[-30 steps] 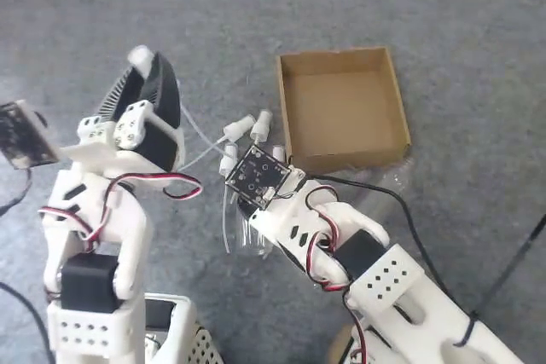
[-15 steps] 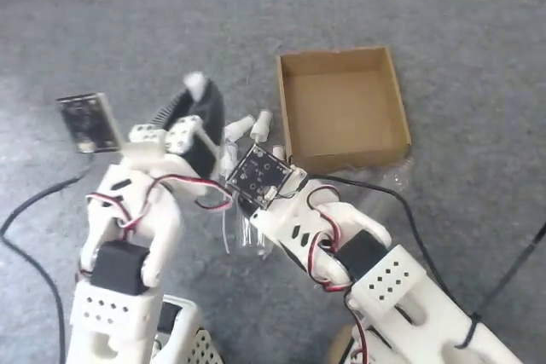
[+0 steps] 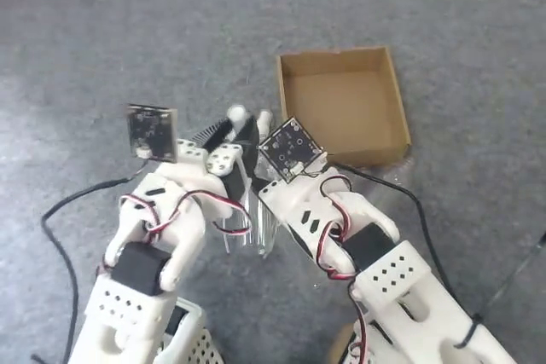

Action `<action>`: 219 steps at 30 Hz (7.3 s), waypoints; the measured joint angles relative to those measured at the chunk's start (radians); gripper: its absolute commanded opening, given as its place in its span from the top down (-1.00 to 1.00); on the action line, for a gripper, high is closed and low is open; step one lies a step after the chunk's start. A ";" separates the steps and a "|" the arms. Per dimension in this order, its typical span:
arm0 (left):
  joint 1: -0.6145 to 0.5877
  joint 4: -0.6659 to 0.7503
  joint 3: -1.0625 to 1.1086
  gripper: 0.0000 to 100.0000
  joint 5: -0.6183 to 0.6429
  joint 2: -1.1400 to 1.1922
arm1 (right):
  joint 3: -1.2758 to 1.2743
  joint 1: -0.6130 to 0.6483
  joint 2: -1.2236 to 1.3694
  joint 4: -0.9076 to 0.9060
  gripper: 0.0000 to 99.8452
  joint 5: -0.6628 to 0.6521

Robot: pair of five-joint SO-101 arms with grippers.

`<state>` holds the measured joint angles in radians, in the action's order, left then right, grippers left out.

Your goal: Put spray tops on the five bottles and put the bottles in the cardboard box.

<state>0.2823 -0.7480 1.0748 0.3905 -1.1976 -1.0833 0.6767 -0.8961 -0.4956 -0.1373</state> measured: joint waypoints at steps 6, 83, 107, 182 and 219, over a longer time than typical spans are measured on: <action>0.026 0.037 0.058 0.98 -0.003 -0.011 | -0.003 0.000 0.002 0.000 0.99 0.003; -0.025 -0.252 -0.166 0.46 -0.233 -0.006 | -0.276 -0.118 -0.262 0.376 0.99 -0.072; 0.048 -0.072 0.107 0.45 -0.235 -0.006 | 0.457 -0.158 0.407 0.173 0.99 -0.015; -0.183 0.192 0.203 0.98 -0.278 -0.005 | 0.796 -0.338 1.201 0.618 0.99 0.020; -0.146 0.192 0.218 0.98 -0.281 -0.005 | 0.796 -0.377 1.313 0.747 0.99 0.020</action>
<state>0.1366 -0.5562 1.2927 0.1097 -1.2022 -0.2869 0.2992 0.4173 0.2516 -0.1174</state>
